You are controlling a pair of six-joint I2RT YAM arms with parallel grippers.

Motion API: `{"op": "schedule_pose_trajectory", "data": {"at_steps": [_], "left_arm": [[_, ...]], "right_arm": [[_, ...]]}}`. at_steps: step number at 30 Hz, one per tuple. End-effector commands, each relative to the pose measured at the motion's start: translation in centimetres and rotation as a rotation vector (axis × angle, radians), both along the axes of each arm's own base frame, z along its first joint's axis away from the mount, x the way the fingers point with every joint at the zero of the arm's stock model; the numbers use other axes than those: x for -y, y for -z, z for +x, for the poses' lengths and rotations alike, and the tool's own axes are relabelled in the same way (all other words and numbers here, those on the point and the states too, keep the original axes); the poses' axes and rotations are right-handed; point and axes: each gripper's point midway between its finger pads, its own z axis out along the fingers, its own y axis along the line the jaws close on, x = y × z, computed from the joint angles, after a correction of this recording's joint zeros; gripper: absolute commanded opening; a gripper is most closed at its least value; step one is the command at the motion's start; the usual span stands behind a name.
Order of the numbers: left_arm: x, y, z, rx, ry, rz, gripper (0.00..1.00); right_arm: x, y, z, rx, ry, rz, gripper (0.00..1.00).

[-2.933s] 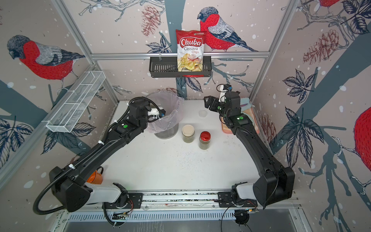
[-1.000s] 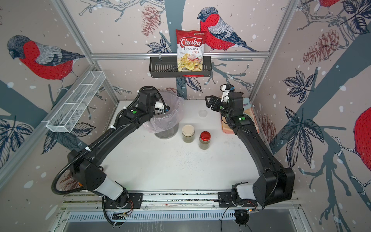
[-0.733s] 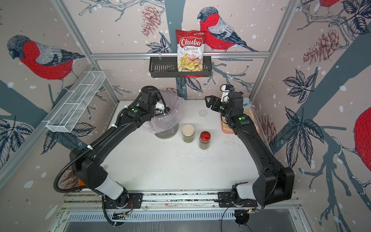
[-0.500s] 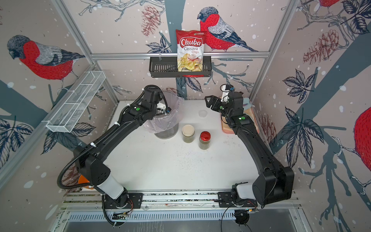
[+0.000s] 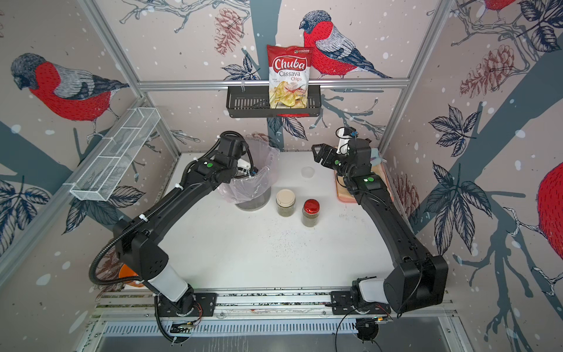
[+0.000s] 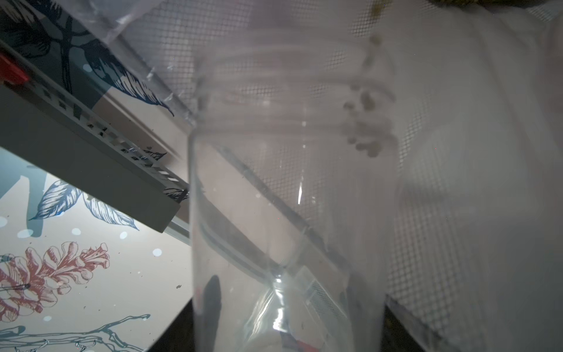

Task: Empty moldy mung beans from jars
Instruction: Pour the moldy mung beans from the jar into the trash bin.

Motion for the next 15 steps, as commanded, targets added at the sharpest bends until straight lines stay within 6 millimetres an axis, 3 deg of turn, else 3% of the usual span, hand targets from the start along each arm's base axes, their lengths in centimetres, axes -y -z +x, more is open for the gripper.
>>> {"op": "schedule_pose_trajectory", "data": {"at_steps": [1,5,10,13,15], "left_arm": [[0.7,-2.6,0.3,0.056,0.035,-0.009,0.00],[-0.1,-0.1,0.3,0.014,0.018,0.012,0.00],[0.3,-2.3,0.1,0.055,0.032,-0.005,0.00],[-0.9,-0.2,-0.3,0.010,0.015,0.010,0.00],[-1.5,-0.4,-0.1,0.016,-0.002,0.013,0.00]], "right_arm": [[-0.1,-0.9,-0.1,0.031,-0.004,0.012,0.85],[-0.1,-0.8,0.0,0.026,-0.006,0.012,0.85],[0.1,-1.2,-0.2,0.035,-0.001,0.008,0.85],[0.0,-0.9,-0.1,0.034,-0.001,0.008,0.85],[-0.1,-0.9,0.0,0.028,-0.003,0.010,0.85]]}}
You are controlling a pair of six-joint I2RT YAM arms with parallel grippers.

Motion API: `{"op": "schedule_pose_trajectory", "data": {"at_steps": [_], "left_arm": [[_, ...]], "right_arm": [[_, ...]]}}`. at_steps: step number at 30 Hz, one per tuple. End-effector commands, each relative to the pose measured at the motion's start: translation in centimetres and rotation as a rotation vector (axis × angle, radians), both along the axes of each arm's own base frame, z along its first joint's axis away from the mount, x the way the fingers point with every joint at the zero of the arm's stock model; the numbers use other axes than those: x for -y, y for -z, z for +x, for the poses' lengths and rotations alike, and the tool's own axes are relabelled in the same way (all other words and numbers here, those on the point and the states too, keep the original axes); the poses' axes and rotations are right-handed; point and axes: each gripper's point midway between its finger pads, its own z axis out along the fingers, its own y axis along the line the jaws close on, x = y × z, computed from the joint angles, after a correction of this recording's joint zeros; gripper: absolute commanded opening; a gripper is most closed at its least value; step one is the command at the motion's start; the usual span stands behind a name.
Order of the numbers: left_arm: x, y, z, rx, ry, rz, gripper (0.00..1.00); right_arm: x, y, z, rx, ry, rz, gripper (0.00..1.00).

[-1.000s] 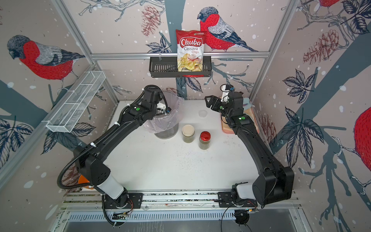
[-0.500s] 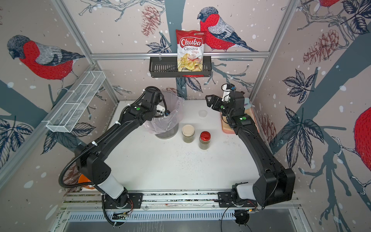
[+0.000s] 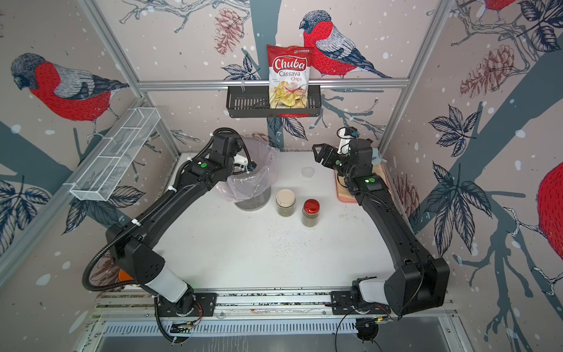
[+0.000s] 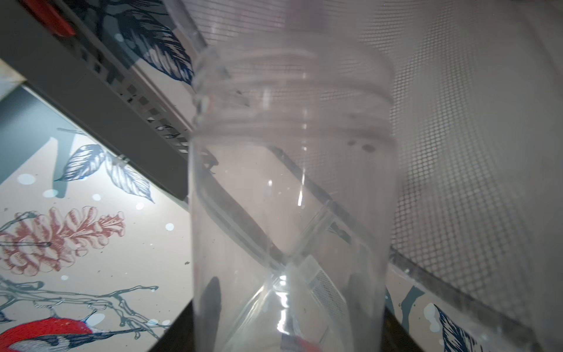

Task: Empty moldy mung beans from jars
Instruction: Pour the moldy mung beans from the jar into the trash bin.

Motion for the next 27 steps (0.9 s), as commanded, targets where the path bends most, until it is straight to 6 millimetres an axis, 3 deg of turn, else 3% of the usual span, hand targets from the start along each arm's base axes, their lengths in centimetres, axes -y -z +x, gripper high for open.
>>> {"op": "schedule_pose_trajectory", "data": {"at_steps": [1,3,4,7,8,11,12,16,20,27], "left_arm": [[-0.3,-1.0,0.2,0.015,0.013,0.020,0.00],[0.5,-2.5,0.0,0.045,0.027,0.006,0.00],[0.7,-2.2,-0.2,0.038,0.036,0.012,0.00],[-0.6,0.7,-0.3,-0.027,0.020,0.033,0.00],[-1.1,0.7,-0.1,-0.025,0.003,0.040,0.00],[0.4,-2.7,0.2,0.059,0.023,0.003,0.00],[0.9,-3.0,0.1,0.059,0.042,0.001,0.00],[-0.7,0.5,0.2,-0.019,0.017,0.036,0.00],[0.6,-1.9,0.3,0.043,0.034,0.002,0.00],[-0.3,-0.9,0.2,0.037,-0.003,-0.028,0.00]], "right_arm": [[-0.2,-0.7,0.3,0.020,-0.007,0.010,0.85],[-0.3,-0.6,0.1,0.018,-0.013,0.014,0.85],[-0.3,-0.6,0.1,0.022,-0.012,0.016,0.85],[-0.4,-0.3,0.3,0.017,-0.013,0.013,0.85],[-0.3,-0.4,0.3,0.013,-0.012,0.012,0.85],[-0.2,-1.0,-0.1,0.030,-0.009,0.010,0.85],[-0.2,-0.9,-0.2,0.031,-0.007,0.010,0.86],[-0.4,-0.4,0.2,0.016,-0.011,0.009,0.86],[-0.4,-0.7,-0.1,0.029,-0.012,0.013,0.86],[-0.4,-0.7,0.1,0.028,-0.014,0.005,0.86]]}}
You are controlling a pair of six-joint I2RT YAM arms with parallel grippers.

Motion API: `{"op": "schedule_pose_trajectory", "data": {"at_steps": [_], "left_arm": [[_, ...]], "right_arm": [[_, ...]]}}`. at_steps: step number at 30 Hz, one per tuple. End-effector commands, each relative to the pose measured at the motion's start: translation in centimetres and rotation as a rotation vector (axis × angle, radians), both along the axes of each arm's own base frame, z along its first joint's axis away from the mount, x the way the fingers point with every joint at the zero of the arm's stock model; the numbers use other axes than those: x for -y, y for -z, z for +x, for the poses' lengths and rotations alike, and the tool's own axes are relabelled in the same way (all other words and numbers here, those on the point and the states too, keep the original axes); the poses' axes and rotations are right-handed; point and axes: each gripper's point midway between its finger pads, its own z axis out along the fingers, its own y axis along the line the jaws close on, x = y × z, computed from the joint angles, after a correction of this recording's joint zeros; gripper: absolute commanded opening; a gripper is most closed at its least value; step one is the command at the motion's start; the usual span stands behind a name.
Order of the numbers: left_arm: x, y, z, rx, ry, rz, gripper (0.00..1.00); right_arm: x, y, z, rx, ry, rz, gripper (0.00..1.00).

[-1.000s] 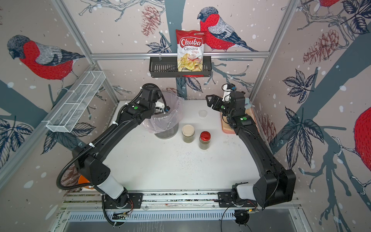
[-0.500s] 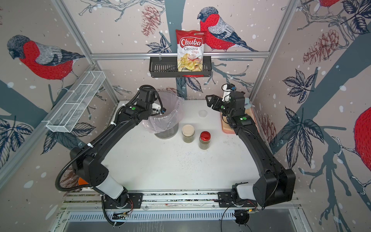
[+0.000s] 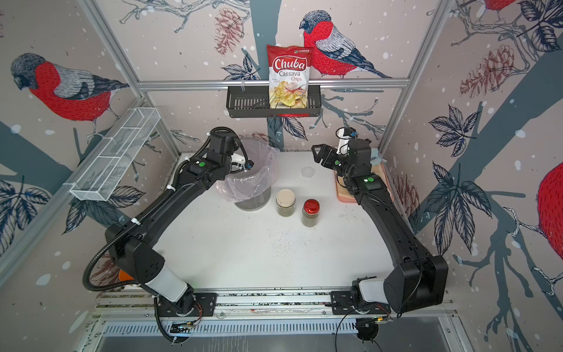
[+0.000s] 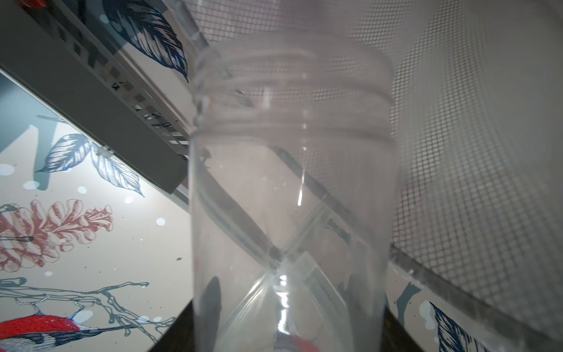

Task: Empty moldy mung beans from jars
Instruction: Pour the moldy mung beans from the jar into the trash bin, then place the jar at the center of the board.

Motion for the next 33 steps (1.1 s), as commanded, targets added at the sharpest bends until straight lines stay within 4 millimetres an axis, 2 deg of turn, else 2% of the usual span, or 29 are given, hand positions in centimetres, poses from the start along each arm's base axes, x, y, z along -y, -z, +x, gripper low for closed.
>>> {"op": "schedule_pose_trajectory", "data": {"at_steps": [1,5,9,12,15,21,25,29,30,33], "left_arm": [[0.0,-0.8,0.0,0.029,-0.002,-0.024,0.00],[0.7,-1.7,-0.3,0.058,-0.006,-0.111,0.00],[2.1,-2.9,-0.8,0.092,0.010,-0.240,0.00],[4.0,-4.9,-1.4,0.128,0.058,-0.378,0.00],[5.9,-7.8,-2.4,0.163,0.118,-0.535,0.00],[9.2,-12.6,-5.6,0.150,0.248,-0.847,0.00],[11.1,-15.2,-9.1,0.067,0.376,-1.065,0.00],[12.4,-16.4,-12.1,-0.036,0.470,-1.227,0.00],[12.7,-16.6,-12.6,-0.050,0.485,-1.272,0.00],[13.6,-16.0,-14.3,-0.134,0.532,-1.371,0.00]], "right_arm": [[0.0,-1.2,0.0,0.040,-0.004,0.005,0.86],[-0.8,-1.3,-0.2,0.046,-0.048,0.019,0.85],[-2.5,-2.2,-1.0,0.068,-0.151,0.051,0.85],[-4.2,-3.4,-2.1,0.097,-0.247,0.079,0.85],[-5.6,-4.7,-3.3,0.129,-0.320,0.099,0.84],[-6.0,-7.0,-5.0,0.190,-0.373,0.122,0.84],[-5.8,-8.4,-6.0,0.223,-0.387,0.121,0.83],[-5.9,-9.5,-7.1,0.254,-0.408,0.148,0.83],[-5.7,-10.4,-7.8,0.276,-0.410,0.156,0.82],[-5.6,-11.4,-8.8,0.299,-0.429,0.168,0.82]]}}
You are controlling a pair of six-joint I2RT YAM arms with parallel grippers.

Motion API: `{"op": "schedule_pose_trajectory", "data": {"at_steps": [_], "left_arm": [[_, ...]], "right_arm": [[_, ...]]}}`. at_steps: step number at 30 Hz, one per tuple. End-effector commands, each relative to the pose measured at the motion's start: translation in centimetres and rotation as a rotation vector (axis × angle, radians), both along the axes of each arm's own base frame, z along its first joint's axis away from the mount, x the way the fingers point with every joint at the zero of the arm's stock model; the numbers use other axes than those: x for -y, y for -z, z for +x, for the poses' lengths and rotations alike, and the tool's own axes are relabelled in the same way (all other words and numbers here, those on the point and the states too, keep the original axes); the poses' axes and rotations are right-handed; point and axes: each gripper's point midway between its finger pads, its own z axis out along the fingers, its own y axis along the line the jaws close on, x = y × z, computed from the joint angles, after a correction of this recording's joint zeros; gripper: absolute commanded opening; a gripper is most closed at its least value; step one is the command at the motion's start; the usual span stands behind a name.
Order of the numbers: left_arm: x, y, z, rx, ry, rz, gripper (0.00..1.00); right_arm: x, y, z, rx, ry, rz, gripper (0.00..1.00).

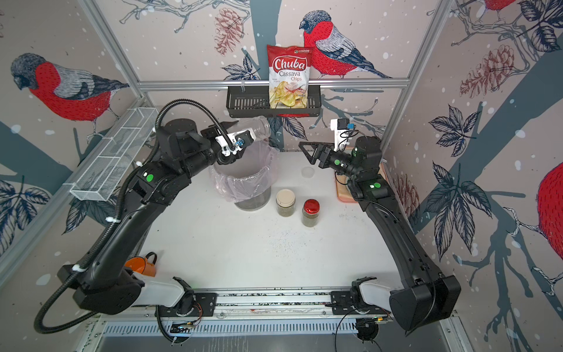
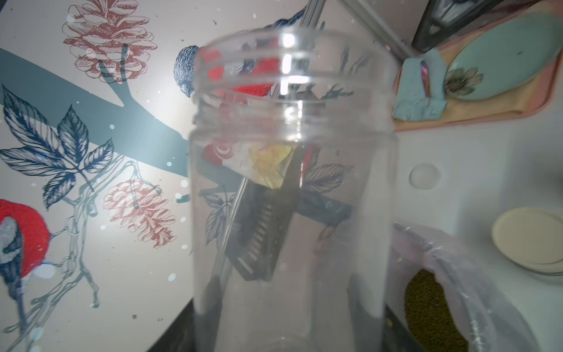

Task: Empty moldy mung beans from jars
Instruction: Place the jar at the center of the board.

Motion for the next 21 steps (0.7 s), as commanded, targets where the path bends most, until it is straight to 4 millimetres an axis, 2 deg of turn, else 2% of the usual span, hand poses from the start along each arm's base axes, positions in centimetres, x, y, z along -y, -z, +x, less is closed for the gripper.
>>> {"op": "schedule_pose_trajectory", "data": {"at_steps": [1,5,10,16,21], "left_arm": [[2.2,0.0,-2.6,-0.104,0.165,-0.157,0.00],[2.5,0.4,-4.2,-0.172,0.226,-0.237,0.00],[3.2,1.6,-5.4,-0.277,0.280,-0.330,0.00],[4.8,3.6,-6.2,-0.495,0.353,-0.500,0.00],[5.8,4.1,-7.2,-0.615,0.443,-0.618,0.00]], "right_arm": [[-0.2,-2.5,-1.5,0.072,-0.041,0.038,0.82],[0.2,-4.2,-2.9,0.112,-0.051,0.050,0.84],[-0.5,-5.9,-6.3,0.192,-0.116,0.055,0.90],[-3.4,-5.4,-9.8,0.282,-0.147,0.020,0.91],[-4.7,-4.3,-11.4,0.337,-0.147,0.003,0.91]]}}
